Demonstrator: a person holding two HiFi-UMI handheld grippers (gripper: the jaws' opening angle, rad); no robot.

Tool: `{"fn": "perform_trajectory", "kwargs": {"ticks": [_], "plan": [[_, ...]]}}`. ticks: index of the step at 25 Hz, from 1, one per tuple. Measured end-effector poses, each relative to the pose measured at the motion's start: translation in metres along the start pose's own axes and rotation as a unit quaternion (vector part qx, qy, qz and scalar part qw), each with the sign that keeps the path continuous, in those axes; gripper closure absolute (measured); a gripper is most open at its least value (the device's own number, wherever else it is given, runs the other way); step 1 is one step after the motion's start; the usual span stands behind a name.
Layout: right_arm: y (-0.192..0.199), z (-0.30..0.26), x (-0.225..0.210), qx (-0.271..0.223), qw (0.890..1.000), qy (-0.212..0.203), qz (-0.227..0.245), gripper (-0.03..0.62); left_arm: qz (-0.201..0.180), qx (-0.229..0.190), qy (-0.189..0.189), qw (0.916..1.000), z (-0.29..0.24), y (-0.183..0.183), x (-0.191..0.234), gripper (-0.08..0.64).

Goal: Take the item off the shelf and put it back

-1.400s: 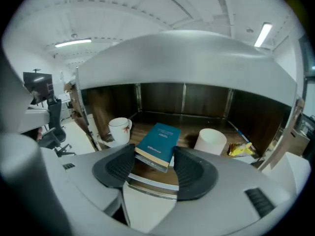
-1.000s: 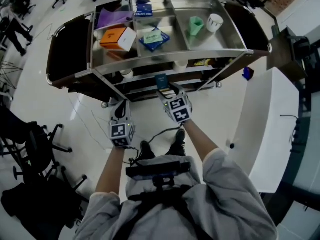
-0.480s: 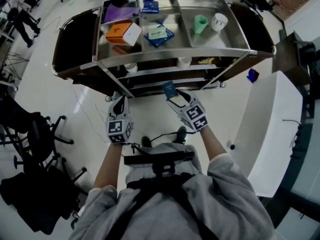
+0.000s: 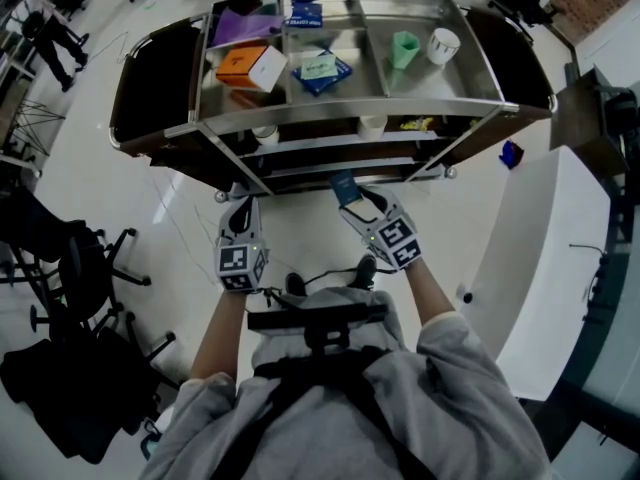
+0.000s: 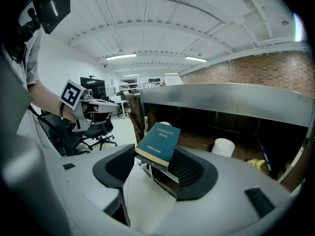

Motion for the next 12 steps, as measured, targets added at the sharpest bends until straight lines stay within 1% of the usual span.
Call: {"fn": "perform_trajectory", "kwargs": {"ticks": [6,12], "plan": [[0.006,-0.002,0.001,0.006,1.000,-0.001,-0.004,0.331,-0.010,-0.002,0.002,1.0000,0.005,0.002,-0.008,0.554],[0.009,-0.020,-0.006,0.016,1.000,0.011,-0.013,0.330,-0.007,0.009,-0.002,0.9999,0.002,0.006,-0.014,0.554]]}}
Point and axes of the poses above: the fingertips, and each gripper's own axes: z backward along the fingers, x to its left, y out of its underside, the point moved 10 cm from there along z, backward along the fingers, and after that the axes turned 8 degrees about -z, right-handed, at the moved point
